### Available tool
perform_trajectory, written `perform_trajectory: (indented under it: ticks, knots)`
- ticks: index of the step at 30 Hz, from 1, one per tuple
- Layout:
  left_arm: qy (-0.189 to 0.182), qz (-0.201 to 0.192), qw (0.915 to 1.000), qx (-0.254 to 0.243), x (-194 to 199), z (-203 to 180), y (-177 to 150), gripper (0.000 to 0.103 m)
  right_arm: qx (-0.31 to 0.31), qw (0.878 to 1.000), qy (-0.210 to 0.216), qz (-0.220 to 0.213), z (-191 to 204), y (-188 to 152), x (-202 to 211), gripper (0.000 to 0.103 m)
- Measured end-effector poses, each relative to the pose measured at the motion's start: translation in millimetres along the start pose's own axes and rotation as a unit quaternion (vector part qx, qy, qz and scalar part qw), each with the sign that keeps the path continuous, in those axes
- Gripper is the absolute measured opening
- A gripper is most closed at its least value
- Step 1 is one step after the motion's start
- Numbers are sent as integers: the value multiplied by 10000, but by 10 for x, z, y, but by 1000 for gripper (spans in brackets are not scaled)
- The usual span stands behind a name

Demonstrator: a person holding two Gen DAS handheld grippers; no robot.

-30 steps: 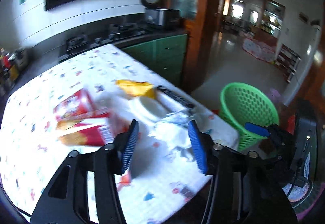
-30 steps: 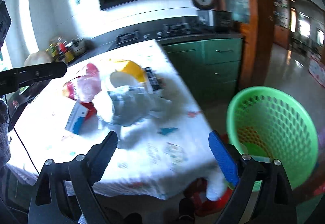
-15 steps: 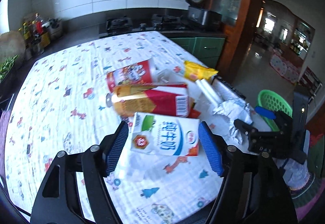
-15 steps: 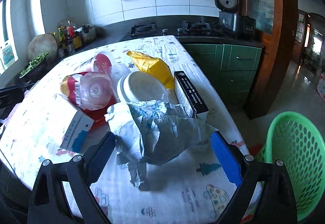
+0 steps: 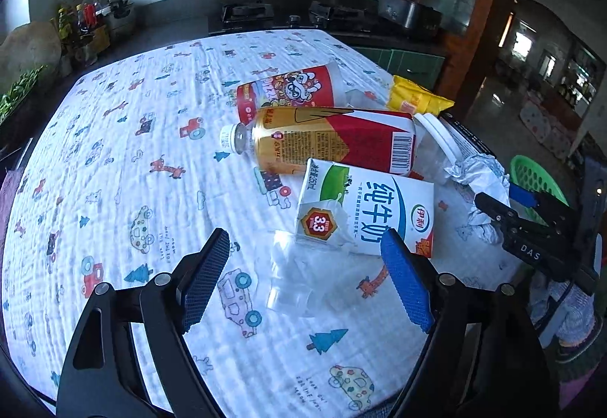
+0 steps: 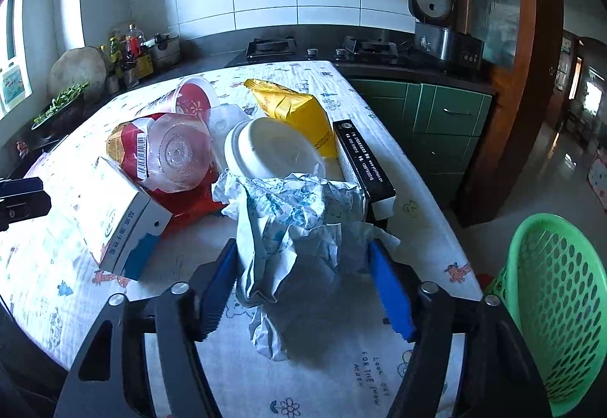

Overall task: Collect trash
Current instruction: 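Grasp the crumpled foil wrapper with the right gripper while the left gripper approaches the clear plastic cup, then lift the foil wrapper with the right gripper while the left gripper grasps the clear plastic cup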

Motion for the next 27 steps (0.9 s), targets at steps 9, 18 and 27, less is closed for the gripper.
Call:
perform_trajectory:
  ticks: [9, 18, 27]
  knots:
    - [34, 88, 9997, -238, -26, 25, -181, 87, -151, 9995, 205, -171, 15, -50, 204, 37]
    - [-43, 172, 9989, -437, -162, -12, -218, 83, -297, 9983, 408, -299, 73, -109, 376, 26]
    - [-39, 237, 9984, -509, -273, -33, -239, 60, -367, 9975, 447, -396, 109, -216, 463, 21]
Point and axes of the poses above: each gripper's, at about its wrist camera, not at the fingertips, and x roughly against the way its jaws point, z to its left, y to its top, the point moved 2 cm from there along -x, roughly the way its jaws point, and after that the axes turned 4 degrees about -z, right-handed, at the moved point
